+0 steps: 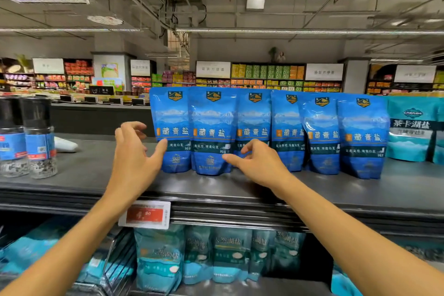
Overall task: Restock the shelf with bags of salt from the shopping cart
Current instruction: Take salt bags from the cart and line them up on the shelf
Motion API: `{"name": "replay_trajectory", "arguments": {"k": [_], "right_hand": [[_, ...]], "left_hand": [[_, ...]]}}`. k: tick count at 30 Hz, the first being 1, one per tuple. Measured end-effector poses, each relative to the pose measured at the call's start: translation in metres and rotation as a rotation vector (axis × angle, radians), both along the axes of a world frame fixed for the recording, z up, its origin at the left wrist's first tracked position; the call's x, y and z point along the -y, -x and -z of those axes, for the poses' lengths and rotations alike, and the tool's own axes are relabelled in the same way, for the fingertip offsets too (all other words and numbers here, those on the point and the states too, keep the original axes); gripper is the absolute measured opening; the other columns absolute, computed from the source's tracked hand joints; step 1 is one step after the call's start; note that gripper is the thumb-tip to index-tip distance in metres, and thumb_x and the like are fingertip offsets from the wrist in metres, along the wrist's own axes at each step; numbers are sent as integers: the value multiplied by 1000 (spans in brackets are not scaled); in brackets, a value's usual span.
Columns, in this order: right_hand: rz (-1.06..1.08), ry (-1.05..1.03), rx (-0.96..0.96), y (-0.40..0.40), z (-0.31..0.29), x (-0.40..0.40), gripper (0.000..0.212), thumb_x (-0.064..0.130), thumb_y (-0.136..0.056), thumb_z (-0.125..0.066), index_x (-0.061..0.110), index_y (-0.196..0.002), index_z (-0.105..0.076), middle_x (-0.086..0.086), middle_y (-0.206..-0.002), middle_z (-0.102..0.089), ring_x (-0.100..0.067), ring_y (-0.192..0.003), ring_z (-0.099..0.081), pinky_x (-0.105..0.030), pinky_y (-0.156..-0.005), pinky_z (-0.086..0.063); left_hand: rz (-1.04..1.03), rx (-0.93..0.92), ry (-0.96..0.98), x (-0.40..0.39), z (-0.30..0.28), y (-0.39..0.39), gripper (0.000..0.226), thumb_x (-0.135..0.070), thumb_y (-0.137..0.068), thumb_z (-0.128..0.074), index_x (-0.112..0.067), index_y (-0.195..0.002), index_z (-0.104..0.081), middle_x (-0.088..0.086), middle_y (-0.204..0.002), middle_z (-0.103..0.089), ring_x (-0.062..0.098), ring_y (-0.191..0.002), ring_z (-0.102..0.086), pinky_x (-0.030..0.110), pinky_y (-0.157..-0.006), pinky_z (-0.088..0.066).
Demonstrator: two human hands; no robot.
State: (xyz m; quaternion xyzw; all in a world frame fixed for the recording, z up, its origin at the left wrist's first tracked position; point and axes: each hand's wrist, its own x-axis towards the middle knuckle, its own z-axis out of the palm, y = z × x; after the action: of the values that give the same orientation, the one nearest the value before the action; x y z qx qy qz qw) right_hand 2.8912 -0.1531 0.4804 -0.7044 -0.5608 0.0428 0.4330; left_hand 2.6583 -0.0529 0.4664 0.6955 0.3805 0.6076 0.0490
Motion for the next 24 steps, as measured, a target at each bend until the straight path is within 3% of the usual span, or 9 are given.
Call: {"name": "replay_trajectory", "arguments": {"k": [2, 4, 6, 8, 11, 17, 21, 24], "right_hand": [[-12, -156, 23, -6, 5, 22, 35, 44, -86, -71, 16, -102, -57, 3, -92, -65, -11, -84, -61, -20, -69, -44], [-45, -321, 23, -11, 11, 50, 19, 32, -89, -70, 20, -99, -59, 9, -87, -66, -3, -79, -63, -11, -66, -44], [-76, -447, -31, -19, 20, 82, 11, 24, -89, -70, 25, -96, -61, 10, -85, -67, -3, -79, -64, -12, -62, -47], [-95, -515, -105, -28, 34, 115, 11, 20, -90, -69, 28, -94, -62, 8, -88, -69, -11, -81, -68, -24, -65, -55], [-51, -539, -156, -46, 63, 167, 9, 26, -89, -68, 27, -97, -63, 1, -90, -69, -24, -83, -70, -46, -66, -57], [303, -594, -303, -93, 141, 293, 5, 26, -88, -67, 25, -93, -65, -6, -86, -71, -19, -68, -71, -24, -55, -52], [642, -576, -361, -126, 202, 397, 14, 9, -92, -63, 23, -90, -66, -4, -84, -72, -14, -63, -69, -21, -52, -52], [889, -535, -407, -145, 250, 483, 19, 2, -93, -60, 20, -91, -66, 1, -81, -74, -10, -61, -67, -21, -51, -52]], "left_hand": [[128, 105, -75, 25, 5, -8, 24, -25, -89, -66, -24, -104, -48, -1, -98, -56, 8, -72, -53, 11, -64, -40], [311, 132, -73, 52, 9, -25, 17, -23, -91, -65, -31, -97, -50, -8, -87, -59, 7, -70, -53, 12, -61, -41], [468, 128, -65, 80, 13, -45, 13, -27, -90, -63, -32, -93, -52, -9, -87, -60, 10, -73, -54, 17, -63, -43], [604, 128, -40, 107, 22, -68, 8, -34, -88, -61, -31, -93, -55, -7, -88, -61, 16, -78, -57, 21, -67, -46], [805, 119, 32, 145, 41, -107, 17, -41, -86, -57, -26, -95, -57, -3, -86, -60, 28, -74, -55, 38, -68, -49], [1190, 36, 225, 223, 103, -202, 11, -40, -88, -58, -31, -94, -56, 2, -79, -56, 30, -68, -54, 43, -63, -44], [1381, -98, 475, 294, 169, -276, 3, -27, -90, -58, -28, -91, -55, -2, -75, -55, 24, -65, -52, 46, -63, -44], [1447, -252, 616, 359, 229, -331, 10, -10, -95, -59, -19, -92, -55, -4, -73, -55, 16, -62, -51, 43, -65, -45]]}}
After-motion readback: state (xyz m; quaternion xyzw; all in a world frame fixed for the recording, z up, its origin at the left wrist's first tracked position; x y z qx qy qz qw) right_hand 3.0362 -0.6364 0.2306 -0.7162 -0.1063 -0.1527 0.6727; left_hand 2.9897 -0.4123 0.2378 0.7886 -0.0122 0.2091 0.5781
